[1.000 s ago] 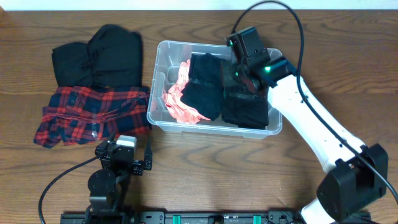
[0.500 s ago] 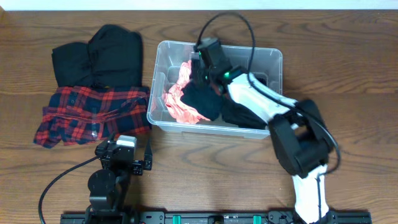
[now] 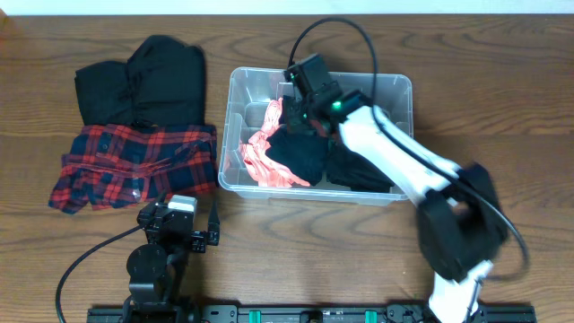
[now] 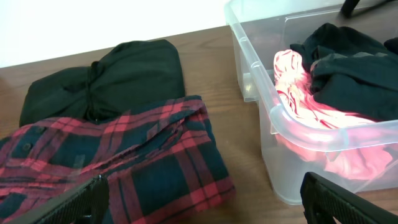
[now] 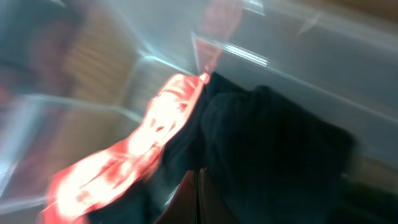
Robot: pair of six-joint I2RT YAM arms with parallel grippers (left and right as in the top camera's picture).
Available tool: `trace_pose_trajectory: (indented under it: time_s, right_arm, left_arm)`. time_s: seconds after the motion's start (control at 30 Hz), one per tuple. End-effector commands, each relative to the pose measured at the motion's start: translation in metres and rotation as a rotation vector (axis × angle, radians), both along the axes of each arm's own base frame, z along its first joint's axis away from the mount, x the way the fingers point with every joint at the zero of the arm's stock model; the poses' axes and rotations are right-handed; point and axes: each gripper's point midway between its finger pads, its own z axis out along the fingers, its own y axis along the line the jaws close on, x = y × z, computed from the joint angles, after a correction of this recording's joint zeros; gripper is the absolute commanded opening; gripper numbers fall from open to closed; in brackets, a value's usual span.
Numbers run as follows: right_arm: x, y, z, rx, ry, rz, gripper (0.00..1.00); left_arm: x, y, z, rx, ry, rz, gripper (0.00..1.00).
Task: Pack container
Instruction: 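Press and tuck the garments flat inside the bin with the right gripper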
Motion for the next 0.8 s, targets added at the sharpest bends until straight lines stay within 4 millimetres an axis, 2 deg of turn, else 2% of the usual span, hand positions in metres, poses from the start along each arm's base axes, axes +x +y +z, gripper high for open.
trace_pose_trajectory:
  time_s: [0.0, 0.07, 0.13, 0.3, 0.43, 0.6, 0.7, 0.77]
  right_arm:
    - [-0.016, -0.014, 0.057, 0.012, -0.076, 0.003, 0.01]
    - [-0.026, -0.031, 0.06, -0.026, -0.04, -0.023, 0.02]
    - [-0.041, -0.05, 0.048, -0.075, 0.05, -0.052, 0.02]
    - [-0.084, -0.091, -0.002, -0.224, 0.308, -0.099, 0.01]
    - [-0.109, -0.104, -0.043, -0.293, 0.421, -0.095, 0.02]
    - [-0.112, -0.111, -0.086, -0.308, 0.457, -0.117, 0.01]
    - [-0.1, -0.111, -0.091, -0.289, 0.418, -0.131, 0.01]
    - [-0.09, -0.108, -0.079, -0.266, 0.386, -0.14, 0.02]
  left_arm:
    - [0.0, 0.0, -0.01, -0.004, 0.021, 0.003, 0.98]
    - [0.0, 0.0, -0.01, -0.004, 0.021, 0.003, 0.98]
    - [0.0, 0.0, -0.01, -0.004, 0.021, 0.003, 0.98]
    - [0.0, 0.0, -0.01, -0.004, 0.021, 0.003, 0.98]
    - [0.0, 0.0, -0.01, -0.004, 0.021, 0.003, 0.98]
    - [0.0, 0.0, -0.01, -0.004, 0.021, 0.003, 0.98]
    - [0.0, 0.0, -0.01, -0.004, 0.021, 0.003, 0.98]
    - [0.0, 0.0, -0.01, -0.004, 0.021, 0.003, 0.98]
